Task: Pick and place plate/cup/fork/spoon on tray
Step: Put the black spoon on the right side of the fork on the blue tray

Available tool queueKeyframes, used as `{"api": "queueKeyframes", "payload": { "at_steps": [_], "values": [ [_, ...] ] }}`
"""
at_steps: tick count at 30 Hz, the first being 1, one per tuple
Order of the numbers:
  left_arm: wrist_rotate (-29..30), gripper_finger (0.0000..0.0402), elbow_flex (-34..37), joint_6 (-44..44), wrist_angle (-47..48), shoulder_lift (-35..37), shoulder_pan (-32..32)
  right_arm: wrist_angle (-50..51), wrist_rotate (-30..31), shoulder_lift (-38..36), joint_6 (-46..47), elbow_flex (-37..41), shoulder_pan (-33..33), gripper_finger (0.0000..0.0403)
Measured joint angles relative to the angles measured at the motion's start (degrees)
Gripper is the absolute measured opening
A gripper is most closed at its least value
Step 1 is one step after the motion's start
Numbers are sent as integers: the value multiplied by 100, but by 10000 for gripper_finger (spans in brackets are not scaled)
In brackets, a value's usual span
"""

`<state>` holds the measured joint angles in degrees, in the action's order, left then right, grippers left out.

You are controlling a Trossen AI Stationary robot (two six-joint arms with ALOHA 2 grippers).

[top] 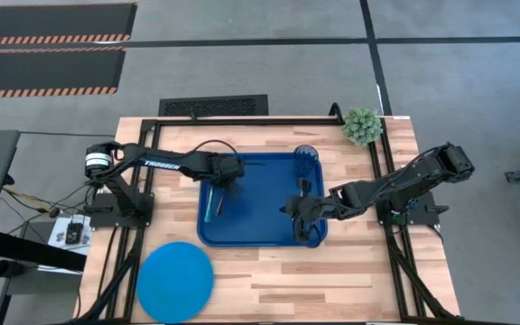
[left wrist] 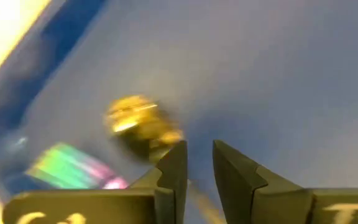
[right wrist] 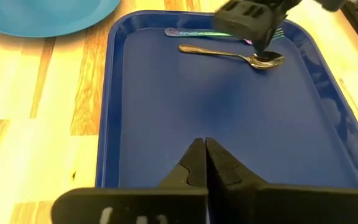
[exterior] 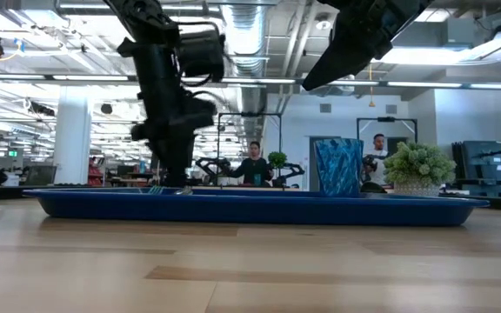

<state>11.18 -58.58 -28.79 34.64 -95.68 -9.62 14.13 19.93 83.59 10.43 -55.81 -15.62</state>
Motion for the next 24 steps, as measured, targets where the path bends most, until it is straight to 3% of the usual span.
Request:
{"api": "queueKeyframes", "payload": {
  "at_steps": [4,9,17,24],
  "values": [
    [-147,50,-10,644,-327,0,295,0,-31,0,5,0,0,7],
    [-143,7,198,1009,-472,0,379,0,-33,0,7,0,0,5],
    [95,1,608,729,-653,0,279,-2,-33,0,9,0,0,7],
    [-41,0,733,394,-1061,0,111,-4,-33,0,25,0,0,5]
  ]
}}
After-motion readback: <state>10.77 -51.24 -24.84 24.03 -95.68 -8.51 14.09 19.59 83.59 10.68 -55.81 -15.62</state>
